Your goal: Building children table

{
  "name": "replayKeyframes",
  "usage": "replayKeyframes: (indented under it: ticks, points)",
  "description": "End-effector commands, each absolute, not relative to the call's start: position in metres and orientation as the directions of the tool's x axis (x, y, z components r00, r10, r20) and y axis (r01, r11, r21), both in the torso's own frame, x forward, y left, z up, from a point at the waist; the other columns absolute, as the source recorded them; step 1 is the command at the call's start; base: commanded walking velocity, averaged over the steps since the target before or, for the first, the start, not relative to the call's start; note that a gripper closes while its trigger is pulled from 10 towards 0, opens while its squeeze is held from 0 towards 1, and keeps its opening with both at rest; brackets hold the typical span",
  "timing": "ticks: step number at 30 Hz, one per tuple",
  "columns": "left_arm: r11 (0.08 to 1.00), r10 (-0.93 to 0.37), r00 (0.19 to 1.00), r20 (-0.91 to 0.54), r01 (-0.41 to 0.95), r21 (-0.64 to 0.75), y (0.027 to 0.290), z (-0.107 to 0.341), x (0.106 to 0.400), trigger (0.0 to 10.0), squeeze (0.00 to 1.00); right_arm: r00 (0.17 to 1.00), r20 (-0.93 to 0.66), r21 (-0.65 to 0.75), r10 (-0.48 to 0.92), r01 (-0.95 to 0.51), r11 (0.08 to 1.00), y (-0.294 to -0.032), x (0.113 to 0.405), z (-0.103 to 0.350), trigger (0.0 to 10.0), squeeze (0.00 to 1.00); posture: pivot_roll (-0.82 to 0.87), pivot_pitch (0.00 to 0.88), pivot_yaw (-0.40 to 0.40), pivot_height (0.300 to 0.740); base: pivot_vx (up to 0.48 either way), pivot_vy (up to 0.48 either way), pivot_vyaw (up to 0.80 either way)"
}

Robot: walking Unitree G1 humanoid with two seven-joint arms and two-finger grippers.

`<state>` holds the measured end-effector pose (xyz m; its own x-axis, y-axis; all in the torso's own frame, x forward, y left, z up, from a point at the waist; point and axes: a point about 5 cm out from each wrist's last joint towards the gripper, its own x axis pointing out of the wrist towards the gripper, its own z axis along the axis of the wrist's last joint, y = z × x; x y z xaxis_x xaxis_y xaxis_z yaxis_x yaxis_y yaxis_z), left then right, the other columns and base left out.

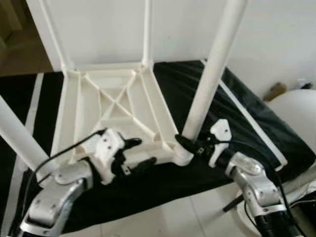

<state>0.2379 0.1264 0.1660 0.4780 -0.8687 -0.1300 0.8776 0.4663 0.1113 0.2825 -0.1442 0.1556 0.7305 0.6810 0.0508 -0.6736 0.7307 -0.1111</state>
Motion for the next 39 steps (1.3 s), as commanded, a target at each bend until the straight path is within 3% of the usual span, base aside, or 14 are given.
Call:
replayKeyframes:
  ticks: [1,3,4,5,6,7,11,13,20,25,30,38,39]
  points:
    - [0.451,-0.875,0.46,-0.152,0.888,0.09,0.119,0.16,0.236,10.0,0.0,0.79,0.007,-0.106,0.613,-0.609,0.786,-0.164,0.281,0.147,0.0,0.0,0.0,0.078,-0.055,0.74,0.0,0.0,0.0]
    - [0.453,-0.874,0.458,-0.161,0.889,0.069,0.115,0.157,0.236,10.0,0.0,0.806,0.005,-0.106,0.592,-0.588,0.802,-0.17,0.279,0.146,0.0,0.0,0.0,0.078,-0.055,0.74,0.0,0.0,0.0]
    - [0.449,-0.88,0.454,-0.139,0.891,0.065,0.108,0.158,0.236,10.0,0.0,0.847,0.007,-0.085,0.532,-0.529,0.844,-0.178,0.276,0.145,5.4,0.0,-0.03,0.078,-0.048,0.74,0.0,0.0,0.0]
    - [0.449,-0.88,0.454,-0.139,0.891,0.065,0.108,0.158,0.236,10.0,0.0,0.847,0.007,-0.085,0.532,-0.529,0.844,-0.178,0.276,0.145,5.4,0.0,-0.03,0.078,-0.048,0.74,0.0,0.0,0.0]
    - [0.444,-0.885,0.449,-0.12,0.893,0.07,0.105,0.16,0.237,10.0,0.0,0.866,0.008,-0.069,0.499,-0.498,0.865,-0.18,0.275,0.144,10.0,0.0,-0.04,0.073,-0.04,0.74,0.0,0.0,0.0]
    - [0.437,-0.892,0.443,-0.092,0.896,0.082,0.1,0.163,0.239,10.0,0.0,0.898,0.018,-0.034,0.439,-0.439,0.898,-0.178,0.274,0.14,10.0,0.0,-0.05,0.072,-0.039,0.74,0.0,0.0,0.0]
    - [0.435,-0.893,0.441,-0.091,0.897,0.075,0.096,0.165,0.241,10.0,0.0,0.909,0.031,-0.015,0.415,-0.414,0.91,-0.175,0.275,0.139,10.0,0.0,-0.06,0.07,-0.039,0.74,0.0,0.0,0.0]
    - [0.458,-0.885,0.463,-0.052,0.885,0.082,0.085,0.165,0.248,10.0,0.0,0.972,-0.002,-0.039,0.234,-0.234,0.971,-0.174,0.283,0.13,10.0,0.0,-0.09,0.068,-0.03,0.74,0.0,0.0,0.0]
    - [0.503,-0.86,0.509,-0.044,0.858,0.101,0.065,0.163,0.257,10.0,0.0,0.999,-0.035,0.025,0.041,-0.04,0.999,-0.165,0.286,0.119,10.0,0.0,-0.09,0.071,-0.019,0.74,0.0,0.0,0.0]
    - [0.65,-0.75,0.662,0.004,0.736,0.19,0.068,0.167,0.278,10.0,0.0,0.978,-0.078,0.055,-0.191,0.196,0.979,-0.164,0.295,0.114,10.0,0.0,-0.09,0.068,-0.019,0.74,0.0,0.0,0.0]
    - [0.687,-0.713,0.701,0.008,0.695,0.212,0.07,0.169,0.287,10.0,0.0,0.978,-0.091,0.088,-0.19,0.198,0.976,-0.151,0.302,0.114,10.0,0.0,-0.08,0.064,-0.019,0.74,0.0,0.0,0.0]
    - [0.676,-0.727,0.685,0.037,0.706,0.21,0.057,0.171,0.292,10.0,0.0,0.989,-0.04,0.09,-0.144,0.147,0.985,-0.14,0.304,0.121,10.0,0.0,-0.06,0.055,-0.026,0.74,0.0,0.0,0.0]
    - [0.667,-0.737,0.676,0.027,0.719,0.197,0.056,0.168,0.292,10.0,0.0,0.99,-0.028,0.098,-0.139,0.141,0.985,-0.139,0.304,0.122,10.0,1.0,-0.06,0.055,-0.025,0.74,0.0,0.0,0.0]
